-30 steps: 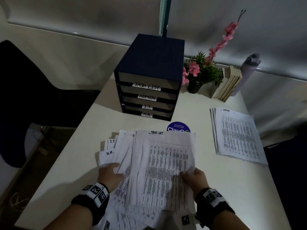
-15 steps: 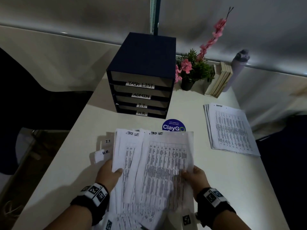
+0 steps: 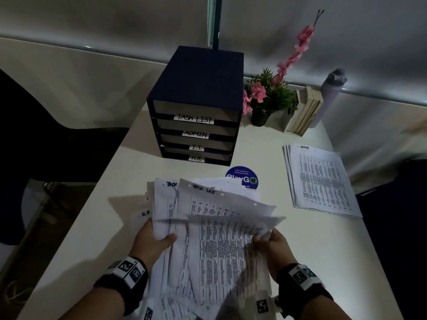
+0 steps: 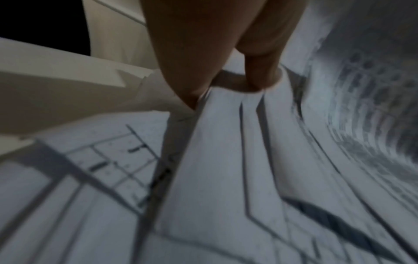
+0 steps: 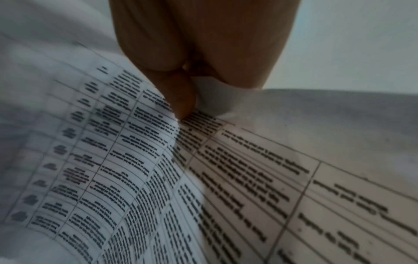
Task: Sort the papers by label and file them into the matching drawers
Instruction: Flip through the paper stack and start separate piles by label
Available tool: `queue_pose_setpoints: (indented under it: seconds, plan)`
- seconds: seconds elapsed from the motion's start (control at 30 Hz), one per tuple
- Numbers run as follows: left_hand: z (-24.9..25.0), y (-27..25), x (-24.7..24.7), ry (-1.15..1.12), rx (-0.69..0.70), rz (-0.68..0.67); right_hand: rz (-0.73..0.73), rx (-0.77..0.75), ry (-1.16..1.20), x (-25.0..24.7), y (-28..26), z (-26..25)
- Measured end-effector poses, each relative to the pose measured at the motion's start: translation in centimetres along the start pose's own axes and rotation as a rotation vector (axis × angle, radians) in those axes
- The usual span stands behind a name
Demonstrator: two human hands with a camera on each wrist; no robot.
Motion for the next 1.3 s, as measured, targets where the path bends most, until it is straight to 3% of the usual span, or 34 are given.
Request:
queue_pose_setpoints:
  seconds: [0.1, 0.2, 0.3, 0.4, 0.57, 0.67, 0.87, 0.97, 1.2, 1.3]
  plan:
    - [0.5, -0.1, 0.7, 0.01, -0.03, -0.057, -0.068, -0.036, -0.033, 1.1, -0.2, -0.9]
    - [1.2, -0.3, 1.5, 0.097, 0.052, -0.087, -0.123, -0.055, -0.057, 2.8, -0.2, -1.3]
    - [3.1, -0.7, 1.9, 0.149, 0.102, -0.033, -0.128, -0.114, -0.091, 4.1, 0.0, -2.5]
    - [5.8, -0.4, 1.2, -0.001, 0.206, 0.008, -0.121, -0.179, -0.095, 4.3, 0.3, -4.9]
    - [10.9, -1.3, 0.6, -0.299, 0.418, 0.044, -0.178, -0.421, -0.049, 5.8, -1.2, -9.6]
    - [11.7, -1.9, 0.6, -0.351, 0.484, 0.064, -0.227, -0.512, 0.004, 6.7, -2.2, -10.1]
    - [8.0, -1.0, 1.5, -0.335, 0.344, 0.024, -0.157, -0.373, -0.165, 6.8, -1.6, -6.6]
    - [6.5, -0.5, 2.3, -0.25, 0.235, 0.001, -0.167, -0.394, -0.274, 7.2, -1.2, -5.8]
    - [9.1, 0.9, 2.7, -0.111, 0.244, 0.237, -0.08, -0.401, -0.425, 5.2, 1.0, -6.4]
    - [9.9, 1.5, 3.5, -0.186, 0.246, 0.104, 0.111, -0.407, -0.365, 3.4, 2.3, -6.9]
Point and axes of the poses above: each hand's wrist, its own y-axis towards the middle knuckle, its own x-axis out of the palm, z = x × y, the point moved 1 cm from there along y, towards the middle knuckle, and after that the axes turned 7 degrees about -z, right-handed, at the moved point
